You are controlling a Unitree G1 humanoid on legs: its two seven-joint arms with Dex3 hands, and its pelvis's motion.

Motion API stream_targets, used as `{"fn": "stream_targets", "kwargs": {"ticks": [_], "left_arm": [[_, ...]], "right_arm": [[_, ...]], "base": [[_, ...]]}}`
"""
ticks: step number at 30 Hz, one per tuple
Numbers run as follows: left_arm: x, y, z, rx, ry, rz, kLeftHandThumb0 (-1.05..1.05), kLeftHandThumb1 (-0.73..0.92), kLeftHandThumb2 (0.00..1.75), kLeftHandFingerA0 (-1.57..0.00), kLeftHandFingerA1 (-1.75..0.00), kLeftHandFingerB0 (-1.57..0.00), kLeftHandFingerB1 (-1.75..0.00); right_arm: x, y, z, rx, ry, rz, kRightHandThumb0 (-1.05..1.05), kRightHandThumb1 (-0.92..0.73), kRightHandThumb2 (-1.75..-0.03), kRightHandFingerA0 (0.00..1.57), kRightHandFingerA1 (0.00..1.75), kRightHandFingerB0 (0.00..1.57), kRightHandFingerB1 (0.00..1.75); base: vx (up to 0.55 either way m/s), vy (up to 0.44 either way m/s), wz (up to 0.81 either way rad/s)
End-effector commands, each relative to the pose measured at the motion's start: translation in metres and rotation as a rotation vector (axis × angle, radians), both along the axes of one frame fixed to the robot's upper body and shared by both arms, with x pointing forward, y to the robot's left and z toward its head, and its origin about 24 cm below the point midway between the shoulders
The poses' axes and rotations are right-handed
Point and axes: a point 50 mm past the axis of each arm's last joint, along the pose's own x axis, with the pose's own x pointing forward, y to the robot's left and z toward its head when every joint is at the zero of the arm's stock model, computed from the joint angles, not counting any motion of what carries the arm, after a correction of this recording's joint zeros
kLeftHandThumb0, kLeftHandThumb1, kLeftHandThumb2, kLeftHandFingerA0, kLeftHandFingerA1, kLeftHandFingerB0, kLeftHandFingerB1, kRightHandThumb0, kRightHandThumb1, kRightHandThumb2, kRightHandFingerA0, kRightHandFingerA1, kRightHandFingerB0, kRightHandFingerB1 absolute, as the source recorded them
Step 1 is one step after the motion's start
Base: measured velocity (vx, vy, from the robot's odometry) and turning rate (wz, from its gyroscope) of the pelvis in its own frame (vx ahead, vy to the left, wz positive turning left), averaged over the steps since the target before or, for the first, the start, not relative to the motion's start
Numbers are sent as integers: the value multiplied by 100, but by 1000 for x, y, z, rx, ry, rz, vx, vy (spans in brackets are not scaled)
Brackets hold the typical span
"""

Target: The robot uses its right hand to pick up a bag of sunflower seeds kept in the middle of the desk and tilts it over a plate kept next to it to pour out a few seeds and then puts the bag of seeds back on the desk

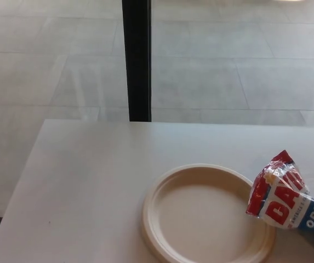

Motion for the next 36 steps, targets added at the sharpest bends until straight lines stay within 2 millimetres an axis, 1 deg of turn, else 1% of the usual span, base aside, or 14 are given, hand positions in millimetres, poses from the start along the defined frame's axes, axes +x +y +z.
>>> {"fn": "stream_targets", "kwargs": {"ticks": [1, 3, 5, 9, 11, 13, 19, 21, 22, 23, 26, 27, 29, 36], "left_arm": [[2, 8, 7, 3, -87, 30, -70, 48, 88, -44, -61, -34, -49], [2, 8, 7, 15, -72, 9, -71, 48, 89, -45, -61, -36, -49], [1, 7, 7, 6, -78, 11, -69, 62, 60, -49, -54, -44, -36], [0, 6, 6, 2, -85, 31, -67, 61, 59, -52, -57, -46, -36], [0, 7, 6, 0, -87, 39, -69, 48, 88, -45, -62, -37, -49], [-1, 7, 7, -1, -84, 36, -68, 61, 59, -51, -56, -43, -35], [-3, 7, 6, -1, -87, 40, -69, 48, 88, -45, -61, -35, -48], [-3, 7, 7, 2, -93, 45, -68, 60, 58, -52, -58, -47, -36], [-3, 7, 7, -5, -89, 27, -67, 62, 60, -48, -55, -45, -36], [-3, 7, 7, 2, -78, 9, -68, 62, 60, -49, -54, -44, -36], [-2, 7, 7, 6, -82, 29, -67, 61, 59, -51, -55, -46, -36], [-2, 7, 7, 8, -80, 17, -69, 62, 60, -49, -55, -45, -36], [-3, 7, 7, 13, -77, 5, -72, 61, 59, -51, -57, -46, -36], [-2, 6, 6, -2, -92, 38, -67, 61, 59, -50, -54, -46, -36]], "right_arm": [[6, -16, 16, -38, -172, -41, -63, -62, -58, 0, 41, 8, 37], [5, -24, 22, -78, -222, -128, -74, -48, -91, 0, 29, 0, 34], [2, -33, 28, -86, -286, -260, -94, -56, -89, 0, 12, 1, 17], [2, -52, 38, -93, -398, -524, -99, -62, -92, 0, 7, 2, 13], [4, -58, 42, -113, -415, -576, -98, -64, -97, 0, 13, 0, 15], [10, -68, 52, -160, -429, -610, -96, -63, -98, 7, 29, 0, 19], [40, -89, 82, -209, -584, -597, -102, -66, -102, 0, 15, 0, 18], [70, -97, 106, -239, -741, -541, -105, -67, -97, 0, 8, 0, 9], [90, -98, 126, -328, -738, -424, -86, -76, -64, 0, 5, 0, 3], [102, -96, 138, -364, -745, -354, -105, -70, -103, 0, 8, 0, 8], [125, -84, 165, -422, -828, -217, -104, -68, -102, 0, 6, 0, 11], [129, -82, 170, -423, -836, -194, -90, -72, -64, 0, 67, 0, 19], [152, -65, 193, -414, -928, -54, -105, -62, -101, 0, 4, 0, 12], [194, -2, 231, -409, -989, 433, -105, -62, -99, 0, 30, 0, 34]], "base": [[0, 0, 0], [0, 0, 0], [0, 0, 0], [0, 0, 0], [0, 0, 0], [0, 0, 0], [0, 0, 0], [0, 0, 0], [0, 0, 0], [0, 0, 0], [0, 0, 0], [0, 0, 0], [0, 0, 0], [0, 0, 0]]}}
